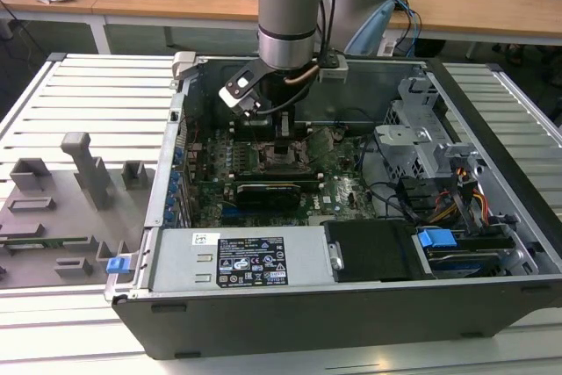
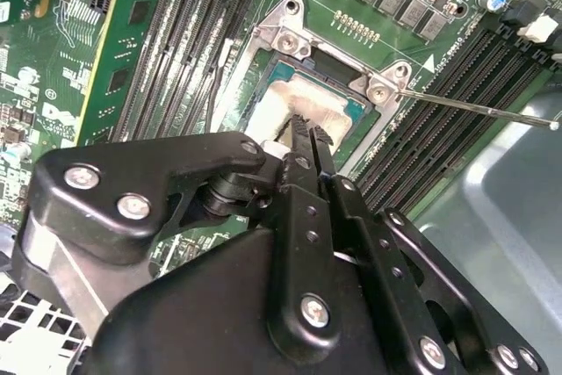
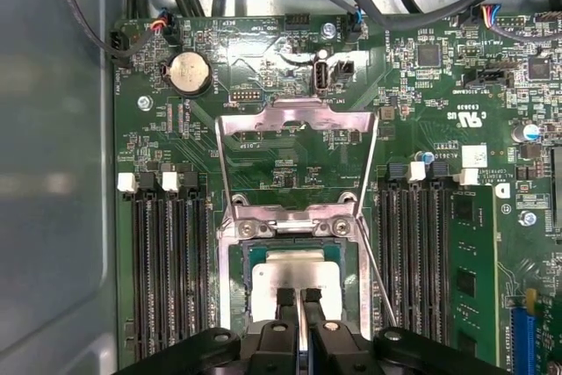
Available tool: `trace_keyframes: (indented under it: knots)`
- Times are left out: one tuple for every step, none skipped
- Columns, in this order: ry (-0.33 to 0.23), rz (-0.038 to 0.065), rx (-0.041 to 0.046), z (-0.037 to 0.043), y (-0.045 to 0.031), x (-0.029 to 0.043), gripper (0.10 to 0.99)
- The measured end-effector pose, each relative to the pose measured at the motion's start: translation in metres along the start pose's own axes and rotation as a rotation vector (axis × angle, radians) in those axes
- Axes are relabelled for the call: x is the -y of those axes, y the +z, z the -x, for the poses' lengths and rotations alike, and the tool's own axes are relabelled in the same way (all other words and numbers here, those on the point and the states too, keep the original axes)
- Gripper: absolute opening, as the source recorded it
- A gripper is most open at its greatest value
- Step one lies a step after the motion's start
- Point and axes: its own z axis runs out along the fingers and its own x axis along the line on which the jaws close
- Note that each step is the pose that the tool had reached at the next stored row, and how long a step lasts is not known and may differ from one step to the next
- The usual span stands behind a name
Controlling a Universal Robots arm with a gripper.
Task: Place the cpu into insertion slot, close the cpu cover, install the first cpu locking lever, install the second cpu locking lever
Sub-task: 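Close the cpu cover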
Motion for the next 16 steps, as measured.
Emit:
trace_keyframes:
  knots:
    - [0.000,0.000,0.0001,0.0000,-0.0003,0.0000,0.165]
    - [0.000,0.000,0.0002,0.0001,-0.0010,0.0000,0.165]
    - [0.000,0.000,0.0001,0.0000,-0.0018,-0.0001,0.165]
    - [0.000,0.000,0.0002,0.0001,-0.0031,-0.0001,0.165]
    - [0.000,0.000,0.0007,-0.0001,-0.0038,-0.0001,0.165]
    - [0.000,0.000,0.0010,-0.0001,-0.0043,-0.0002,0.165]
    - [0.000,0.000,0.0016,-0.0001,-0.0056,-0.0002,0.165]
    - [0.000,-0.001,0.0015,0.0000,-0.0087,-0.0003,0.165]
    - [0.000,-0.001,0.0015,0.0000,-0.0112,-0.0003,0.165]
    - [0.000,-0.007,0.0017,0.0000,-0.0200,-0.0007,0.165]
    - [0.000,-0.017,0.0021,0.0001,-0.0298,-0.0010,0.165]
    - [0.000,-0.022,0.0024,0.0001,-0.0332,-0.0015,0.165]
    - [0.000,-0.023,0.0024,0.0001,-0.0343,-0.0031,0.165]
    - [0.000,-0.023,0.0023,0.0000,-0.0344,-0.0048,0.165]
    - [0.000,-0.023,0.0023,0.0000,-0.0346,-0.0061,0.165]
    - [0.000,-0.023,0.0024,-0.0001,-0.0349,-0.0096,0.165]
